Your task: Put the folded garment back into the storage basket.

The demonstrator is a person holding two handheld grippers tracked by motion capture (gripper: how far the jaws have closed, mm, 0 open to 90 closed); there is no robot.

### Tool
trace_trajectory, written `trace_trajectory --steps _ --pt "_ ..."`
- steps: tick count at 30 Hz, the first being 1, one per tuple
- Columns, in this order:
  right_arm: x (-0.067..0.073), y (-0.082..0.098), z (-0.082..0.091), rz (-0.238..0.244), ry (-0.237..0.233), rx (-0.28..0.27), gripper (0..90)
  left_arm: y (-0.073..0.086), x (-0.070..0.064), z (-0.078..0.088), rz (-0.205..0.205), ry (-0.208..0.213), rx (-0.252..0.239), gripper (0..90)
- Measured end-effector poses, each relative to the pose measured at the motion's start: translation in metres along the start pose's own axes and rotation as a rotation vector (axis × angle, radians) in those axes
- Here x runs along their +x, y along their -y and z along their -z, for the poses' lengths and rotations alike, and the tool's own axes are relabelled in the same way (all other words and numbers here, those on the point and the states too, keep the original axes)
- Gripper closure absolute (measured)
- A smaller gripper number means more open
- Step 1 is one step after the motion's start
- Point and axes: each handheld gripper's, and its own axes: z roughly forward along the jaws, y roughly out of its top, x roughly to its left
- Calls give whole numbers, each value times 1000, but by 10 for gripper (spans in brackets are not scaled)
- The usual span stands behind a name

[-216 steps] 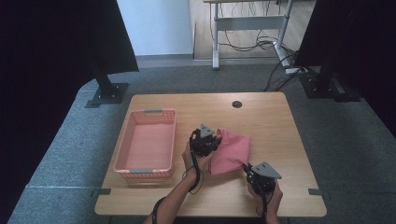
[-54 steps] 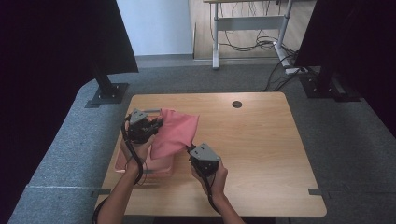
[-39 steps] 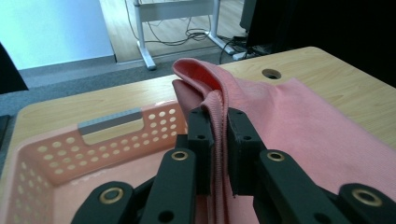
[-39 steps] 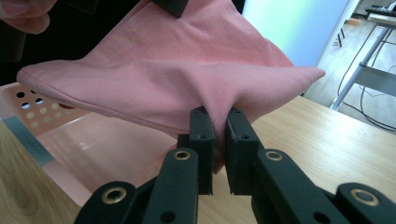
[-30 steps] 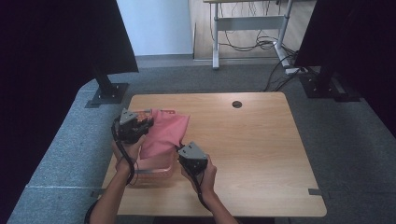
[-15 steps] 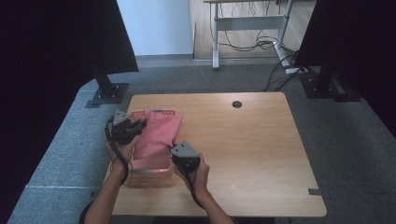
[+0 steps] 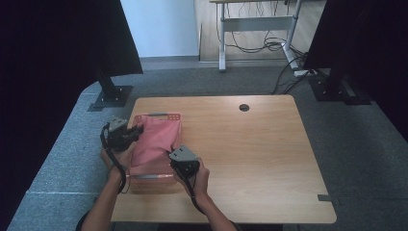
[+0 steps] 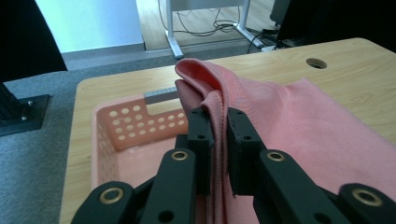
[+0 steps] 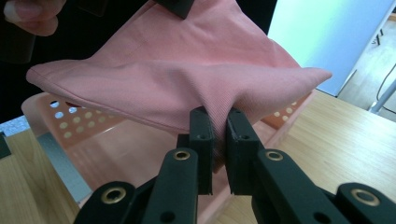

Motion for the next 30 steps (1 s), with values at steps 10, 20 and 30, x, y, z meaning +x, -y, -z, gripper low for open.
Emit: trace_trajectory --steps 10,20,30 --pt "4 -1 -7 11 -25 30 576 3 3 1 9 -34 1 712" --pt "-17 10 5 -38 -23 104 358 8 -23 -5 -19 27 10 406" --pt "-58 42 58 -39 -4 124 355 32 -98 -10 -147 223 18 311"
